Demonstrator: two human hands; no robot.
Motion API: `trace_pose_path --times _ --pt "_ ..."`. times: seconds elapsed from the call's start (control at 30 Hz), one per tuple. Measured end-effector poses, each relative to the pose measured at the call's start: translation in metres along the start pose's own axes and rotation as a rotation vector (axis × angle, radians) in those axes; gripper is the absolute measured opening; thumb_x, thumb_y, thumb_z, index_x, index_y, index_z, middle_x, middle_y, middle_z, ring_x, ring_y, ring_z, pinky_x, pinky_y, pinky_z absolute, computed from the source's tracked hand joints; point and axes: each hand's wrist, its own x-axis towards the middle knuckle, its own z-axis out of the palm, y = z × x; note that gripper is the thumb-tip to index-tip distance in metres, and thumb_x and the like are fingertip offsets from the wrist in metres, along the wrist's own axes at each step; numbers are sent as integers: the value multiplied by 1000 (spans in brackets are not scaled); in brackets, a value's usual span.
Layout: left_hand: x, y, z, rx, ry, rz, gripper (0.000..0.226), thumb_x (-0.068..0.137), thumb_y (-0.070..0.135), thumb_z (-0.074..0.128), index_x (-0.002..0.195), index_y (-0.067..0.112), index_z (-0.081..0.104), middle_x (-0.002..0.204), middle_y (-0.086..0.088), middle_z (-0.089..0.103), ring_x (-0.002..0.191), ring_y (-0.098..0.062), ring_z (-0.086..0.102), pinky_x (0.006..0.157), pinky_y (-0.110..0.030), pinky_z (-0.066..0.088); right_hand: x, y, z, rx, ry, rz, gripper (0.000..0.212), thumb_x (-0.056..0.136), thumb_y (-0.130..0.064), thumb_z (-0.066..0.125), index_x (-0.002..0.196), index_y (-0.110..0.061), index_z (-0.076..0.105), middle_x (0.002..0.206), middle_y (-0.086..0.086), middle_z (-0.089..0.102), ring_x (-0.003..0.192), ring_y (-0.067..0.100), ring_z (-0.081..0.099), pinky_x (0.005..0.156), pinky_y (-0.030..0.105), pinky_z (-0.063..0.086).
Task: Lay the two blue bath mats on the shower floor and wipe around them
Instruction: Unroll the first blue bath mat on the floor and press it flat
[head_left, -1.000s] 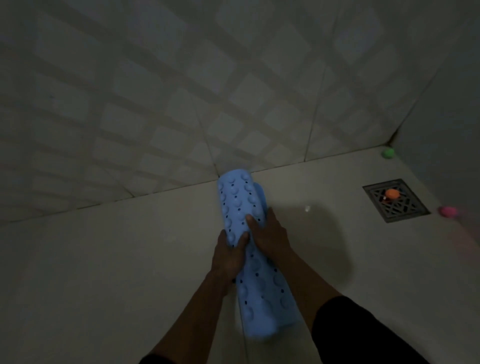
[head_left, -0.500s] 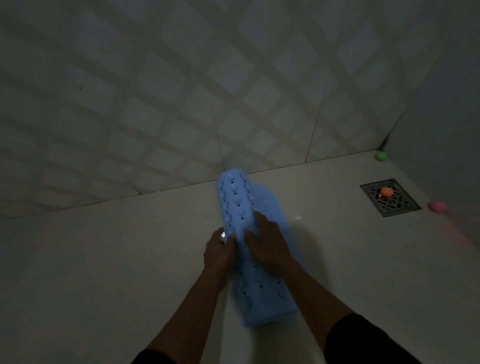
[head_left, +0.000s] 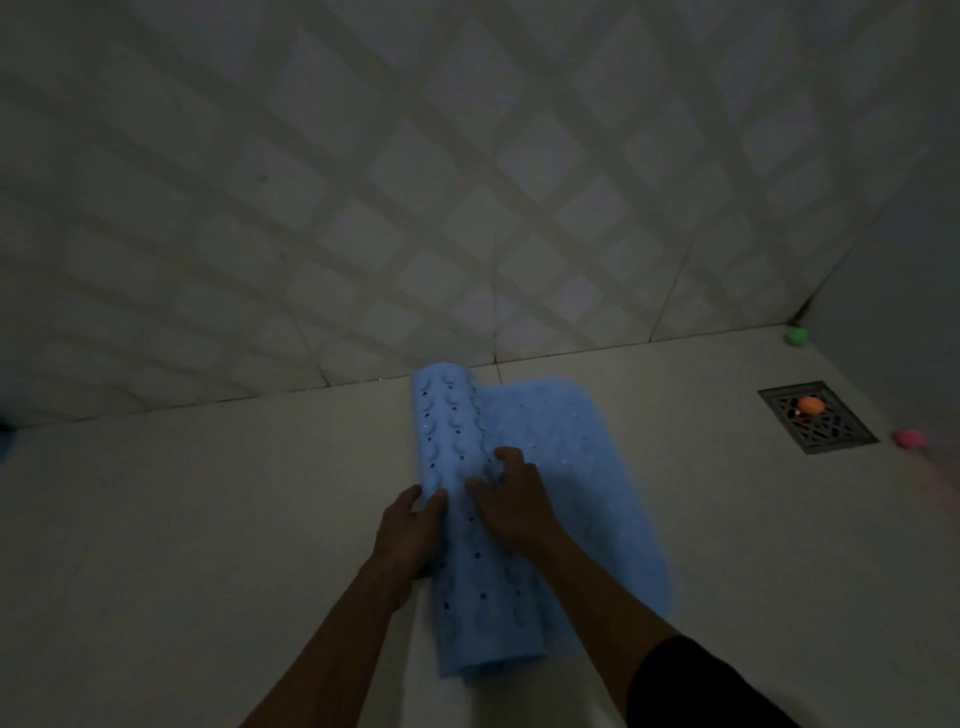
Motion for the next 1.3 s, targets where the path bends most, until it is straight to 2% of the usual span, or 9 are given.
trace_pose_path --times 0.17,0.33,0.5,0.57,0.7,0.87,1.0,1.2,1.3 --pt "2 -5 -33 -34 -5 -9 71 89 46 67 149 18 40 138 -12 57 106 -25 61 87 -40 55 0 -9 23 -74 -113 58 72 83 -58 62 137 -16 40 132 7 54 118 29 57 95 39 49" --pt "3 -1 -53 -34 -26 1 64 90 45 66 144 17 47 133 -12 61 103 -23 65 91 -42 57 -5 -21 59 71 -74 34 73 81 -51 68 137 -20 32 131 7 50 117 28 56 93 38 51" --pt "5 -9 -71 -39 2 -11 65 93 41 63 148 15 40 138 -14 58 113 -28 63 97 -46 54 -6 -25 69 75 -69 8 72 81 -61 57 137 -18 46 127 5 60 111 25 62 95 42 53" --pt "3 -13 -80 -55 8 15 54 96 37 60 144 15 47 133 -13 62 106 -25 65 97 -45 55 -10 -27 75 77 -119 -4 59 92 -54 50 141 -23 43 132 0 56 118 24 58 100 40 49" --pt "-1 -15 -102 -46 32 21 39 99 30 56 136 18 56 128 -12 64 98 -22 64 93 -46 56 -19 -37 84 76 -122 -33 44 102 -20 42 146 -18 37 143 7 48 126 26 51 99 30 41" --pt "-13 -21 -130 -60 26 9 34 99 27 57 132 21 60 116 -6 68 85 -13 65 72 -30 57 -33 -54 96 4 -113 -37 41 99 -15 49 140 -10 43 137 15 53 121 31 53 96 35 44" --pt "-23 -30 -151 -34 30 -25 38 96 27 63 132 20 59 122 -10 67 93 -21 67 77 -38 59 -54 -62 117 6 -182 -37 52 101 -28 47 149 -16 30 150 9 41 133 28 45 106 35 38" --pt "-31 -30 -177 58 135 -3 47 94 33 63 138 19 56 127 -11 65 103 -25 66 87 -41 59 -50 -78 124 62 -190 -108 49 99 -18 52 145 -12 37 140 15 52 122 29 53 89 26 43" --pt "-41 -31 -189 137 130 11 56 91 36 68 142 20 52 130 -7 64 111 -24 65 98 -45 55 -43 -84 133 21 -344 -130 59 99 -23 51 152 -14 25 155 10 34 140 27 37 106 29 35"
